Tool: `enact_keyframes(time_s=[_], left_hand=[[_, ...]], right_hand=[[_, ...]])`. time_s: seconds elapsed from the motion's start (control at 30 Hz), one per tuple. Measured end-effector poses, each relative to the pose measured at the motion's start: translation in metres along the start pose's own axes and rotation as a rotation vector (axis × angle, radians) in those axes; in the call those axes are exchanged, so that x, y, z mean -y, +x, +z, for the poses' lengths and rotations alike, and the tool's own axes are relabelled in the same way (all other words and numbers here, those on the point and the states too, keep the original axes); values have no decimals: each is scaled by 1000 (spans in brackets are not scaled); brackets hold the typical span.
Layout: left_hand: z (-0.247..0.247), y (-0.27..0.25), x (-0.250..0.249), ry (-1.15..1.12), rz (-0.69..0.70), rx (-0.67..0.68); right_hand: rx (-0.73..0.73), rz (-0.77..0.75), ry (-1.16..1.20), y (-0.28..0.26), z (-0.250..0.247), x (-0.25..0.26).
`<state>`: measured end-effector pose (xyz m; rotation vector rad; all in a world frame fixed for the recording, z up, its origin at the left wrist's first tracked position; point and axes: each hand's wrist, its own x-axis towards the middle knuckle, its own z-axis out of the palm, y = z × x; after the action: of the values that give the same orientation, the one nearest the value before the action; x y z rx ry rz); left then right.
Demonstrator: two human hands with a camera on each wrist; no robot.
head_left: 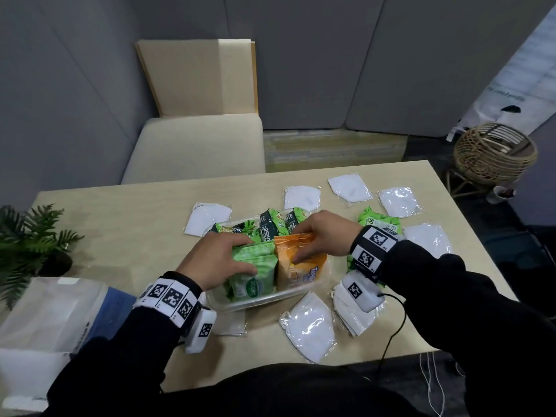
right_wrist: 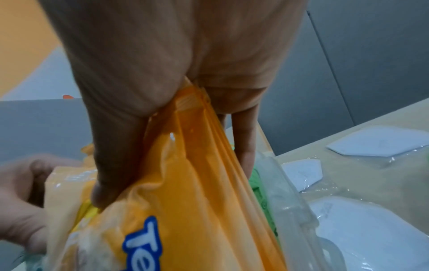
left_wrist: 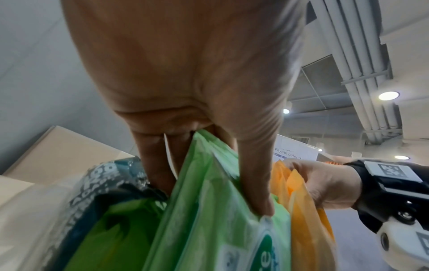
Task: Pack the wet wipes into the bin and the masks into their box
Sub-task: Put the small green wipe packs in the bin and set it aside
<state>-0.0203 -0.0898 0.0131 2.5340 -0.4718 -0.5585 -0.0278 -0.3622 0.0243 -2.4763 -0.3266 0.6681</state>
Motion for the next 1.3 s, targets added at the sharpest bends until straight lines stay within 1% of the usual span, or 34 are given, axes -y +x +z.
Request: enact_keyframes(time_s=[0.1, 0.13, 0.2, 0.27, 0.33, 0.4, 0.47, 0.53, 0.6, 0.67, 0.77, 0.87, 0.93, 1.03, 1.07, 1.2, 1.3], left_hand=[[-6, 0, -9, 14, 13, 35], [-7, 0, -11, 5, 31, 45], [-11, -1, -23, -60, 101, 31], [-15, -1, -44, -177, 179, -54], [-16, 1, -76, -324, 247, -131], [-10, 9, -113, -482, 283, -138], [5, 22, -148, -604, 305, -97], [32, 38, -177, -670, 306, -41], [66, 54, -199, -703, 260, 13], [106, 70, -213, -724, 170, 60], [160, 97, -218, -702, -32, 102], [197, 121, -212, -641, -214, 114], [209, 132, -209, -604, -287, 108], [220, 147, -203, -554, -355, 91], [223, 152, -201, -554, -382, 100], [236, 165, -193, -612, -488, 214], [241, 173, -186, -616, -526, 214]], right_hand=[[-16, -35, 13, -6, -1, -5], [-29, -48, 63, -9, -2, -10], [-77, -58, 267, -21, -6, -25], [-219, -15, 472, -32, -13, -47], [-402, 128, 615, -43, -21, -76], [-539, 318, 729, -54, -27, -110], [-601, 473, 860, -65, -27, -148], [-645, 594, 985, -76, -19, -180], [-687, 692, 1057, -85, -3, -205], [-698, 780, 1092, -91, 16, -223], [-684, 858, 1167, -92, 43, -244], [-635, 907, 1238, -86, 55, -255], [-611, 909, 1252, -79, 61, -261], [-549, 868, 1200, -66, 67, -271], [-534, 862, 1187, -64, 65, -268], [-524, 882, 1150, -57, 60, -266], [-483, 850, 1138, -55, 60, -269]])
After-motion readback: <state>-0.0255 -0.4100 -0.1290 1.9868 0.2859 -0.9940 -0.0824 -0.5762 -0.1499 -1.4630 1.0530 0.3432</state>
